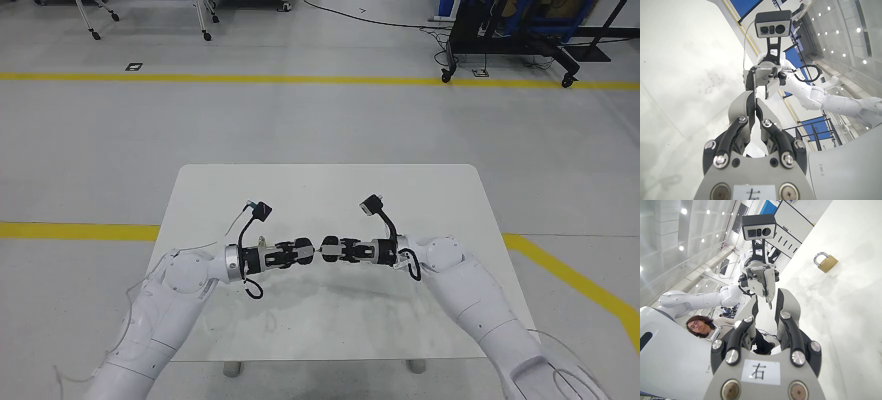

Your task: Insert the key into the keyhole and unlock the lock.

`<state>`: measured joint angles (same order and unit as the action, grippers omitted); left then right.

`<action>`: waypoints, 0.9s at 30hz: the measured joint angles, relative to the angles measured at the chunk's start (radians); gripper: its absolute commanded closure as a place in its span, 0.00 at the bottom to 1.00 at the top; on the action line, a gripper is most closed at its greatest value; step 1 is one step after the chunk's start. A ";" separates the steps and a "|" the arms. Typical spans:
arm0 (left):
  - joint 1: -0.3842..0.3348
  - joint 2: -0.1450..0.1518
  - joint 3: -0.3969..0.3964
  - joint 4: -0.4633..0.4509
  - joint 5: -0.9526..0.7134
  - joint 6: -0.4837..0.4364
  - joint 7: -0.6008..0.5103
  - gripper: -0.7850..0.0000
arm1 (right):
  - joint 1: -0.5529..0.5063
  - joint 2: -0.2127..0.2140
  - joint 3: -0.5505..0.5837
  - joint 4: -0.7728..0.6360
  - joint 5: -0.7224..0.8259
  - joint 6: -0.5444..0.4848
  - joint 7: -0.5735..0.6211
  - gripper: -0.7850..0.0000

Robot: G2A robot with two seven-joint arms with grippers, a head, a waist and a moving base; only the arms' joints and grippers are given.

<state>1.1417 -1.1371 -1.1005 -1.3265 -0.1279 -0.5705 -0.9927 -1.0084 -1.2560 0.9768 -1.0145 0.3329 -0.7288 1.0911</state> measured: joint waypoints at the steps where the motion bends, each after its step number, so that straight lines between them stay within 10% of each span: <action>1: -0.001 0.000 0.001 0.001 0.000 0.000 0.000 1.00 | 0.001 0.001 -0.003 0.001 0.000 -0.001 -0.001 0.89; 12: -0.006 0.004 0.010 0.007 0.012 -0.004 0.014 1.00 | 0.008 0.012 -0.033 0.012 0.022 -0.014 -0.014 1.00; 13: -0.006 0.004 0.011 0.007 0.014 -0.003 0.016 0.65 | 0.008 0.013 -0.036 0.011 0.025 -0.014 -0.014 1.00; 14: -0.007 0.004 0.012 0.008 0.015 -0.002 0.019 0.01 | 0.008 0.015 -0.040 0.009 0.028 -0.014 -0.014 1.00; 27: 0.015 0.020 -0.049 -0.003 0.089 -0.024 0.144 0.00 | -0.048 0.059 -0.001 -0.021 0.071 -0.114 -0.113 1.00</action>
<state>1.1570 -1.1173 -1.1496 -1.3300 -0.0394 -0.5943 -0.8483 -1.0559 -1.1967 0.9760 -1.0353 0.4039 -0.8424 0.9777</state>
